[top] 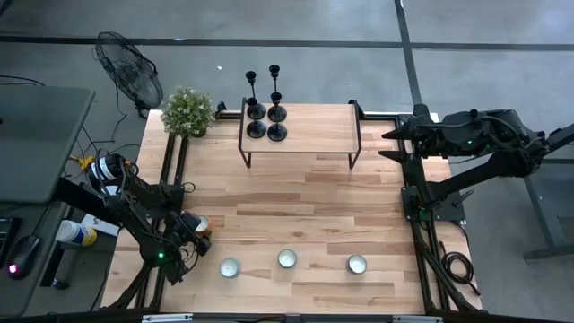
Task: Pick & Place candle stick holders
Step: Put the orange scented candle on the shelf
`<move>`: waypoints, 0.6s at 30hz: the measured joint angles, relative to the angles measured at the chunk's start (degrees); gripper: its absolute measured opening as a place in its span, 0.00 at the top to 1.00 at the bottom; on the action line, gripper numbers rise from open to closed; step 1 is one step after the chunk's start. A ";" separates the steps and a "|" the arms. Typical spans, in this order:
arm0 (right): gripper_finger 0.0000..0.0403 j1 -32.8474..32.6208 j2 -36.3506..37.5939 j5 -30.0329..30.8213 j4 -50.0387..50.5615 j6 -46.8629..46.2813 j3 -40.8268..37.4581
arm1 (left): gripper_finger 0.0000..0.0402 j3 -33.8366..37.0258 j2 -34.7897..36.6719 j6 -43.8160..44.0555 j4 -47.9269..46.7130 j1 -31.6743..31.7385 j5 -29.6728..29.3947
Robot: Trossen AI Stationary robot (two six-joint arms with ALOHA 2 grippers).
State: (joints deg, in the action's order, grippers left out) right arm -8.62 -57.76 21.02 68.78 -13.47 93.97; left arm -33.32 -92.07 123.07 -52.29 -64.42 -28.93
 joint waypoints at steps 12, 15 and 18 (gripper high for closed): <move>0.48 0.01 -0.01 0.00 -0.01 0.00 -0.01 | 0.29 0.24 -0.07 -0.66 0.11 -0.02 -3.14; 0.48 -0.01 -0.02 0.00 -0.01 0.00 0.00 | 0.27 0.26 -0.09 -0.66 0.07 -0.02 -3.56; 0.48 0.01 -0.01 0.00 -0.01 0.00 0.00 | 0.26 0.29 -0.09 -0.66 0.07 -0.02 -3.96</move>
State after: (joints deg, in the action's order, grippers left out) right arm -8.60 -57.77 21.02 68.77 -13.47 93.97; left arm -33.04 -92.16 122.41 -52.23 -64.45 -32.89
